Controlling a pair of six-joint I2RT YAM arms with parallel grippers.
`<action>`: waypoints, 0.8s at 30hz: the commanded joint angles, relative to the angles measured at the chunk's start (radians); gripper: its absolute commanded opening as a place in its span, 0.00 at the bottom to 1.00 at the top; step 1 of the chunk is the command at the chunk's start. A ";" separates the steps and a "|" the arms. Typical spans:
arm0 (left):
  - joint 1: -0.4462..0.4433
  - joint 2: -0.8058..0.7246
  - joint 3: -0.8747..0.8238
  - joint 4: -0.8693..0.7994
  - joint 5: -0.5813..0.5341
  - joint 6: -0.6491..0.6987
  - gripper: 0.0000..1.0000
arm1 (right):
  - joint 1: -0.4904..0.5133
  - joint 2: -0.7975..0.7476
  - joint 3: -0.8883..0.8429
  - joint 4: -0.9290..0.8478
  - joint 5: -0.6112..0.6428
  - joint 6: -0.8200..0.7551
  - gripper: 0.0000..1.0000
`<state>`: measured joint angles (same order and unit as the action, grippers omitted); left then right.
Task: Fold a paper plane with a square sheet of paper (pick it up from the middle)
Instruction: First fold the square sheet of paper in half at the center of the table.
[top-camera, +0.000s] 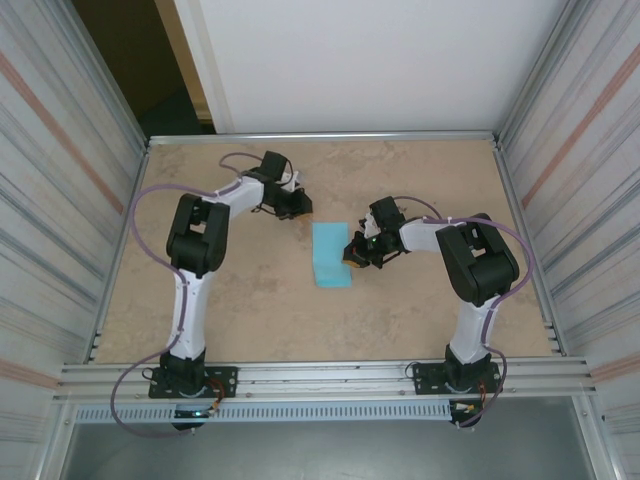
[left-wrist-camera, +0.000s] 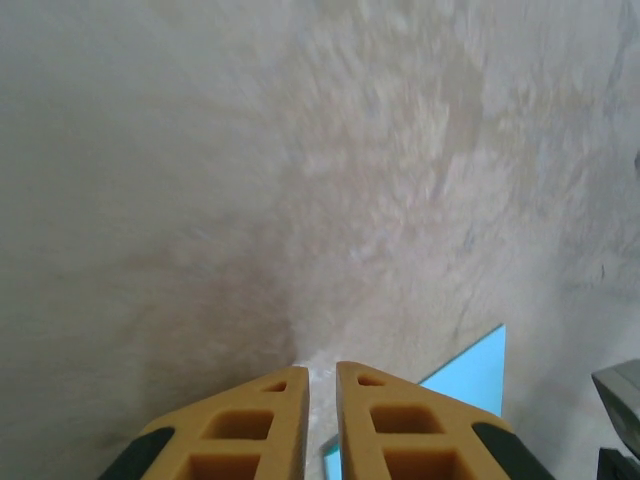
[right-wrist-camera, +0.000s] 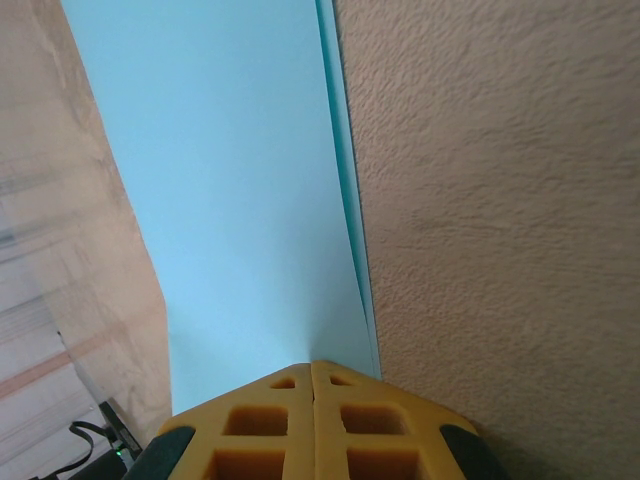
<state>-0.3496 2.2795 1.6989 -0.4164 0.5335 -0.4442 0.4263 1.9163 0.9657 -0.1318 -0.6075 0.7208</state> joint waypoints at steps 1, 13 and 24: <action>0.003 -0.042 0.014 -0.055 -0.025 0.029 0.17 | 0.011 0.183 -0.133 -0.339 0.372 -0.005 0.00; -0.122 -0.390 -0.442 0.099 0.126 -0.118 0.17 | 0.014 0.191 -0.127 -0.339 0.368 -0.008 0.00; -0.192 -0.342 -0.517 -0.003 0.127 -0.076 0.17 | 0.022 0.202 -0.127 -0.339 0.371 -0.006 0.00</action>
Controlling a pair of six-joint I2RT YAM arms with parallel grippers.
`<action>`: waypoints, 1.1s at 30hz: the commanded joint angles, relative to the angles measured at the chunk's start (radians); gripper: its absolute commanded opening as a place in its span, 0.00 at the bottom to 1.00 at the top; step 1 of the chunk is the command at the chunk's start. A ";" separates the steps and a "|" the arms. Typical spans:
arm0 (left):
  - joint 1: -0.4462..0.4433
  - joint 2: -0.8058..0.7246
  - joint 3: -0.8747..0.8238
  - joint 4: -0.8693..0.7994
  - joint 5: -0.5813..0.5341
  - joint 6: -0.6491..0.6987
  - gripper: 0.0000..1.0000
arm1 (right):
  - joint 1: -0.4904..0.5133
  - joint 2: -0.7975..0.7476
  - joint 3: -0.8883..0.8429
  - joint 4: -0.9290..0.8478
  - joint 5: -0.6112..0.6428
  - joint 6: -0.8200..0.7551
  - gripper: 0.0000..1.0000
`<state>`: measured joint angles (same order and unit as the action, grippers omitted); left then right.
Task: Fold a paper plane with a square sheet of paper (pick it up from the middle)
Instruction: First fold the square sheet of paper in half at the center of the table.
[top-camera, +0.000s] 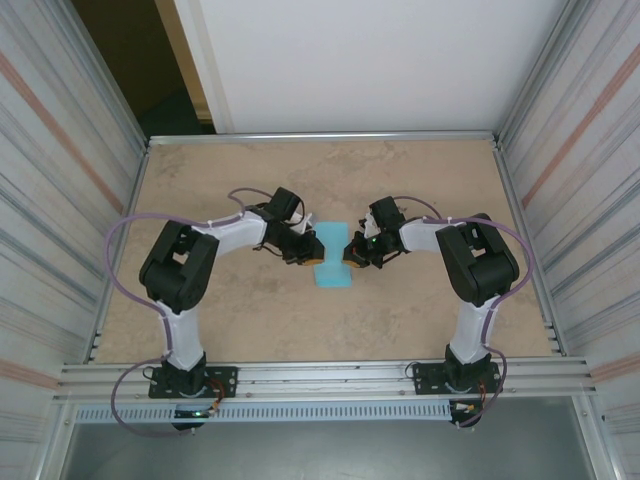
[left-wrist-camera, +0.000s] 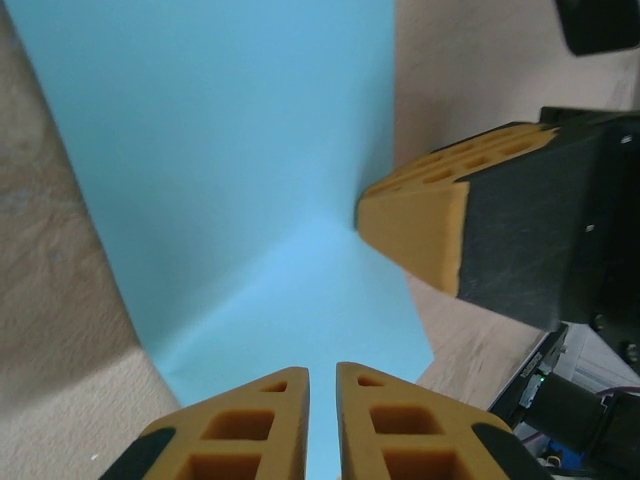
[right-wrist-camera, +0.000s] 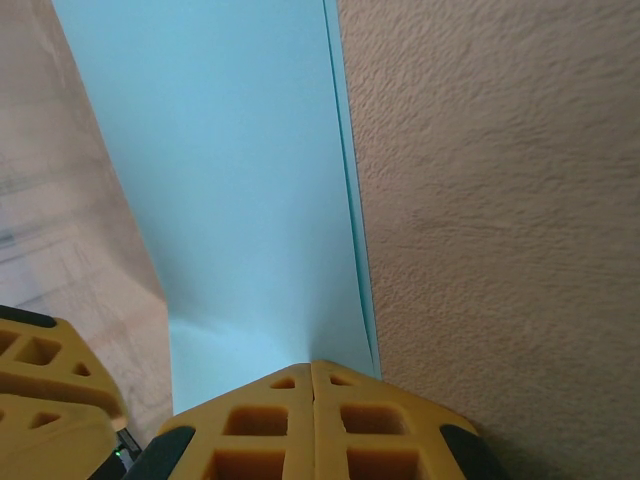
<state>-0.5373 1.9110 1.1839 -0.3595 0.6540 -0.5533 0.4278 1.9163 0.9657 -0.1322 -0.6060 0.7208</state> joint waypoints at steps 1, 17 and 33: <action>-0.003 0.040 0.008 -0.092 -0.008 0.053 0.16 | 0.022 0.205 -0.125 -0.339 0.370 -0.004 0.00; 0.075 -0.052 -0.031 -0.166 -0.096 0.156 0.16 | 0.028 0.207 -0.134 -0.334 0.380 -0.001 0.00; -0.018 0.061 -0.059 -0.027 0.017 0.023 0.16 | 0.031 0.212 -0.147 -0.319 0.380 0.005 0.00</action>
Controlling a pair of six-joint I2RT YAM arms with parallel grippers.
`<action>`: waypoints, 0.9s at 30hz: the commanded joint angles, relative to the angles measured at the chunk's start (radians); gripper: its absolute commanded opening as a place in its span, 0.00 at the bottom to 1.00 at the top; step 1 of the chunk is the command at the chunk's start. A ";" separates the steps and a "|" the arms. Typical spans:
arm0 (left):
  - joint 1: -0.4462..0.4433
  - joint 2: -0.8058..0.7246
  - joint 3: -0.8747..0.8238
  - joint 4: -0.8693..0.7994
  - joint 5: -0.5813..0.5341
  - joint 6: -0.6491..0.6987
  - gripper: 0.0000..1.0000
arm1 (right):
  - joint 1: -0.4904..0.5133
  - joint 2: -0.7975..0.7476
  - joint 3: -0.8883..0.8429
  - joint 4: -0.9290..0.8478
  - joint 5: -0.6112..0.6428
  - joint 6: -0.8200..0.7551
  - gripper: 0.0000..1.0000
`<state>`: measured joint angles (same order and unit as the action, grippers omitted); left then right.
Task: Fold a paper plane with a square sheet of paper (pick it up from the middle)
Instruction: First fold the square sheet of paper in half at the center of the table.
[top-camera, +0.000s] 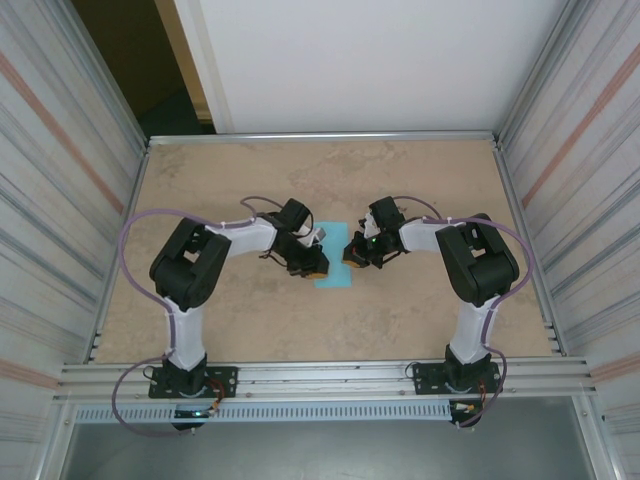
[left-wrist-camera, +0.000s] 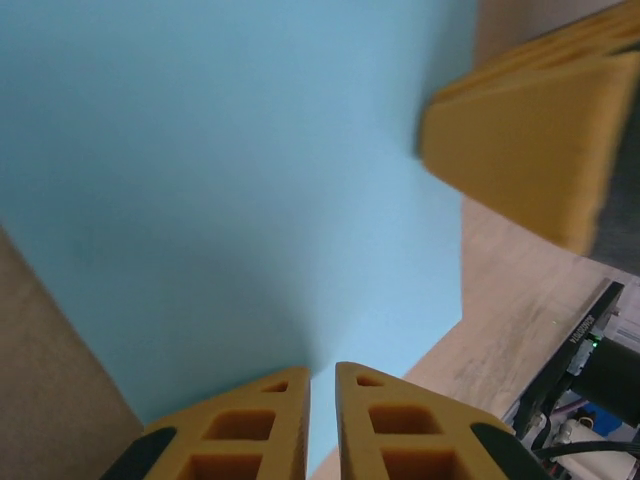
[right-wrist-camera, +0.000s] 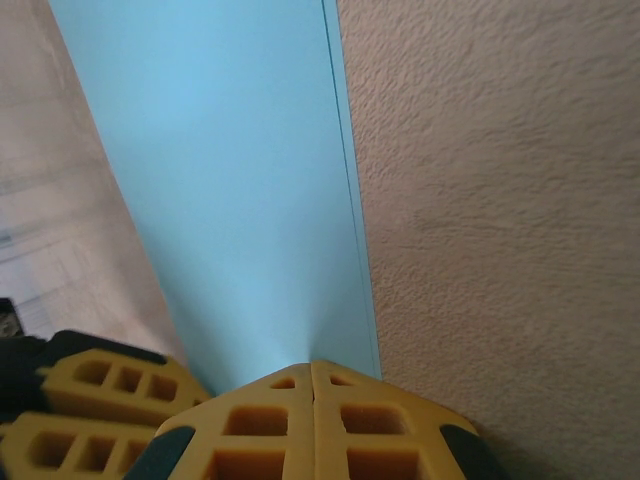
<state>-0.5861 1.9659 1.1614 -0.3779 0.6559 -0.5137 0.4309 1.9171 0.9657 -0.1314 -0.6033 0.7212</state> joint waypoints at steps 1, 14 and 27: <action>0.048 0.003 -0.061 -0.007 0.019 -0.013 0.16 | 0.028 0.210 -0.148 -0.320 0.378 0.005 0.00; 0.073 -0.172 -0.104 0.004 0.034 -0.029 0.16 | 0.028 0.223 -0.150 -0.315 0.378 0.008 0.00; 0.017 -0.067 -0.157 0.014 -0.019 -0.036 0.16 | 0.029 0.217 -0.155 -0.316 0.378 0.007 0.00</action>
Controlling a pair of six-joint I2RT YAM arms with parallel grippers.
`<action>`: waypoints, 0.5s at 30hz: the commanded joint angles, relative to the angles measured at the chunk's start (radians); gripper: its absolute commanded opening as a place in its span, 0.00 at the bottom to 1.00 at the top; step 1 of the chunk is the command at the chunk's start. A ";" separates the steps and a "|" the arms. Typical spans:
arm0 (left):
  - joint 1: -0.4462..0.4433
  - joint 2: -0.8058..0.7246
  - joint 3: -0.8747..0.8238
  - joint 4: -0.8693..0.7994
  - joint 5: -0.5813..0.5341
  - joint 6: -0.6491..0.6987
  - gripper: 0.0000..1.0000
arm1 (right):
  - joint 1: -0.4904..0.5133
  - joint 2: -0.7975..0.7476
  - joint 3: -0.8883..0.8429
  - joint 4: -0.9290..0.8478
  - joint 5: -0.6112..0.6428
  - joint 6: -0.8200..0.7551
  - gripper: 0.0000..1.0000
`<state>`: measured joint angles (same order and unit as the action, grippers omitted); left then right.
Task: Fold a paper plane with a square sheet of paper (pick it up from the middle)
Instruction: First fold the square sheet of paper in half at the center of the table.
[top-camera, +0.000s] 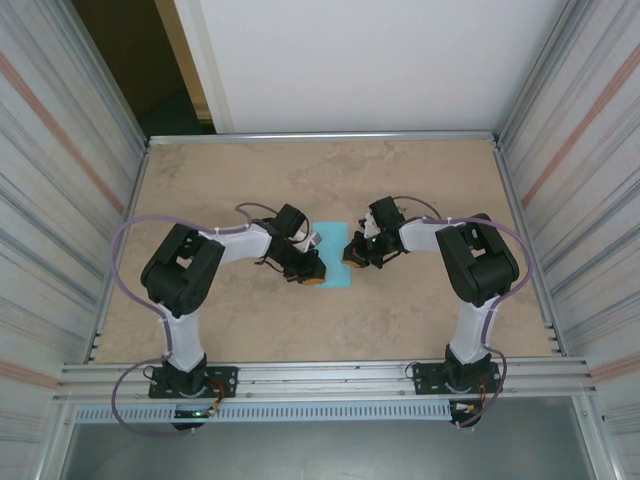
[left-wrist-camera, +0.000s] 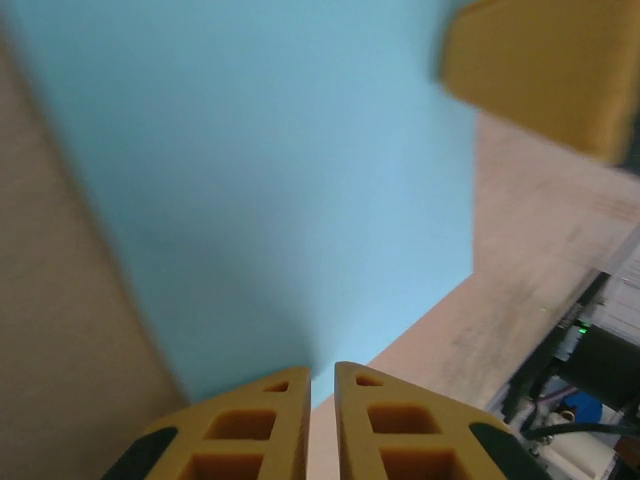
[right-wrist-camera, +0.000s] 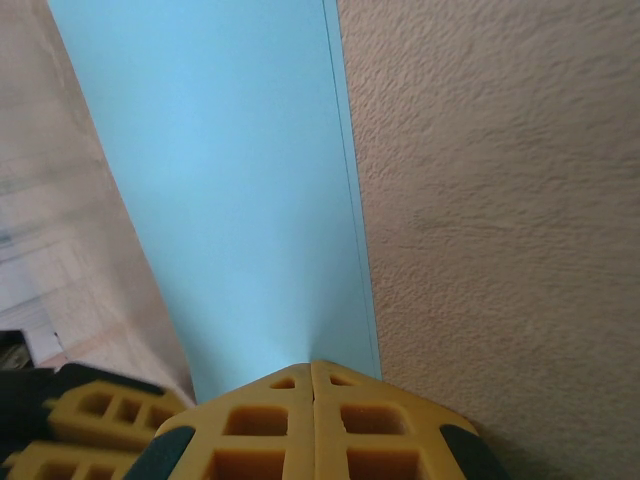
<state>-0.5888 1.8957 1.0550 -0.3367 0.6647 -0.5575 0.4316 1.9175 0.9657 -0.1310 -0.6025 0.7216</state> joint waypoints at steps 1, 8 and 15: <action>0.031 -0.003 -0.082 -0.013 -0.024 0.004 0.16 | 0.027 0.217 -0.156 -0.315 0.377 0.006 0.00; 0.098 -0.109 -0.183 -0.068 -0.059 0.032 0.16 | 0.026 0.220 -0.146 -0.320 0.375 0.004 0.00; 0.112 -0.204 -0.096 -0.027 -0.003 0.014 0.16 | 0.047 0.146 -0.074 -0.360 0.369 -0.002 0.00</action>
<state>-0.4740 1.7355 0.9104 -0.3721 0.6456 -0.5438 0.4377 1.9160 0.9771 -0.1459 -0.5938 0.7212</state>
